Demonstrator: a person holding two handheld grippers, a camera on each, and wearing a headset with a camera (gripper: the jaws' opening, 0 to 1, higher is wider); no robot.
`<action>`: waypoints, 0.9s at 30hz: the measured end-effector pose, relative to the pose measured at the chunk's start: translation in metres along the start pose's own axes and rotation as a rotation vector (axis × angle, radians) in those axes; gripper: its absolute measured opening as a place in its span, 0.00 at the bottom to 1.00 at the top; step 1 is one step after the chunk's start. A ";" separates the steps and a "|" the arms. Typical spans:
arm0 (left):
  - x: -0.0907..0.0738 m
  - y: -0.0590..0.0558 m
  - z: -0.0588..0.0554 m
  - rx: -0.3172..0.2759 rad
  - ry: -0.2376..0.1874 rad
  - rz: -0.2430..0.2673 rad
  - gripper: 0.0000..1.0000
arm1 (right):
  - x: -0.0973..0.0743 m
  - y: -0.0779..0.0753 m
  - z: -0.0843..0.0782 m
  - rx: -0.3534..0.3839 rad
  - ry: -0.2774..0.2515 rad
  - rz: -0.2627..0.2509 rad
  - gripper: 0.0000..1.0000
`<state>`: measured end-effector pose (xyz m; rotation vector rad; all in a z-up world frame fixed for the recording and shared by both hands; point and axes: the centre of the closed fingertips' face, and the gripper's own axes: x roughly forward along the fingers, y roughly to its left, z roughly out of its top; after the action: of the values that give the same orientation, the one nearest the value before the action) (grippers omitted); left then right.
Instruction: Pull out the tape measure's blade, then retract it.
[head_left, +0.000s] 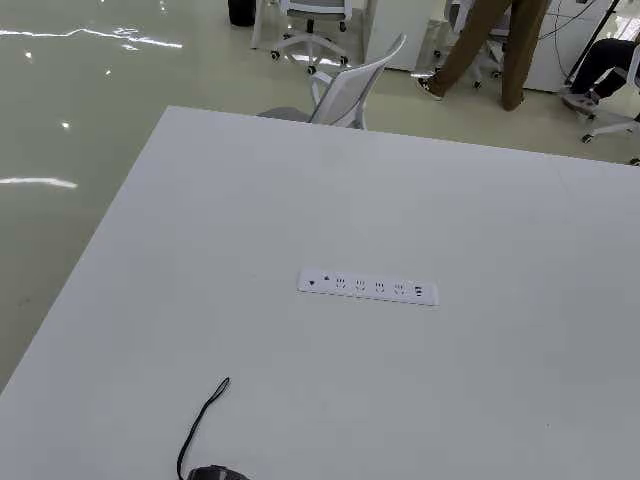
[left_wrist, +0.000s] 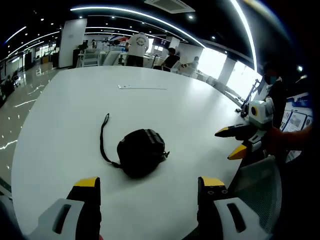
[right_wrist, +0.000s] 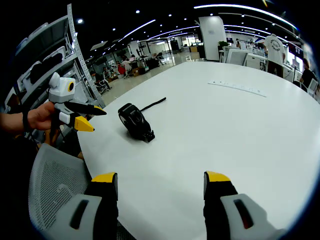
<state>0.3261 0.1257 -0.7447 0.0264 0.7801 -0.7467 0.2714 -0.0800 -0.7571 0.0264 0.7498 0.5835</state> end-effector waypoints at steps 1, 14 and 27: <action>0.000 0.000 0.000 0.001 0.000 0.000 0.77 | 0.000 0.000 0.000 0.000 0.001 0.000 0.70; 0.003 0.005 0.003 0.009 0.004 0.003 0.77 | 0.004 -0.003 0.005 -0.002 0.000 0.001 0.71; 0.003 0.006 0.001 0.009 0.010 0.006 0.77 | 0.005 -0.007 0.004 0.004 0.001 -0.002 0.70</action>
<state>0.3325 0.1278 -0.7473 0.0408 0.7859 -0.7455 0.2802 -0.0832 -0.7588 0.0294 0.7515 0.5805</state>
